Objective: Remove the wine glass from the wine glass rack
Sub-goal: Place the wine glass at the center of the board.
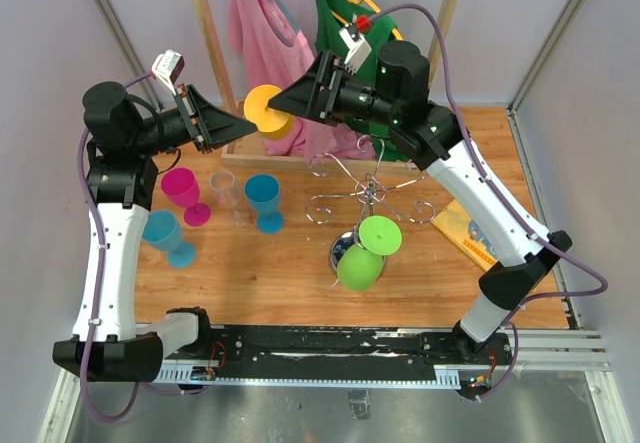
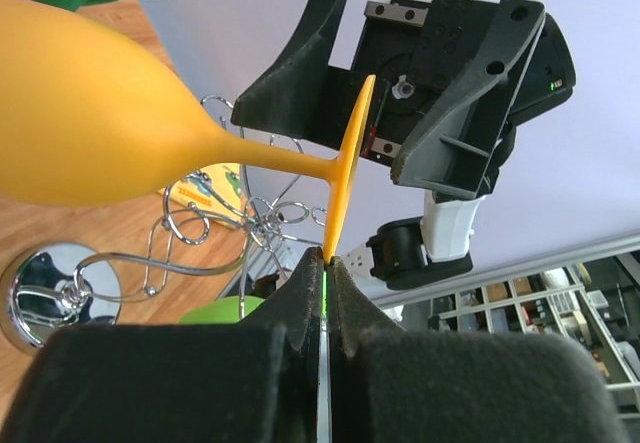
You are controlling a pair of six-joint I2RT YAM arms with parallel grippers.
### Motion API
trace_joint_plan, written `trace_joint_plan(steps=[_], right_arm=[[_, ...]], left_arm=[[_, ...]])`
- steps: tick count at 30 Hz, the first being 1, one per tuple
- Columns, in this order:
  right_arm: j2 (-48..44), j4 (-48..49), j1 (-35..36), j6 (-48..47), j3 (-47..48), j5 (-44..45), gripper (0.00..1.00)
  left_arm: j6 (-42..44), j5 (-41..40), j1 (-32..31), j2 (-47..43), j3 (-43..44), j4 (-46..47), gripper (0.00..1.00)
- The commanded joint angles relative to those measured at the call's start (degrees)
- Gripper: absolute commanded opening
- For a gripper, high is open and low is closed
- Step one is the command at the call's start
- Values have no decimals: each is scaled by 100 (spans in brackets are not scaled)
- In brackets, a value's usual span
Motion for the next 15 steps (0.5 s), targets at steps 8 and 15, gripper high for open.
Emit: trace_joint_plan(steps=[8,15], right_arm=[[-41,631,218,214,97,-121,48],[-367,831,231,264,-320,-52,1]], left_arm=[[-93,264,42,-112,-77,389,0],[-362,297,46,-173,-315,770,1]])
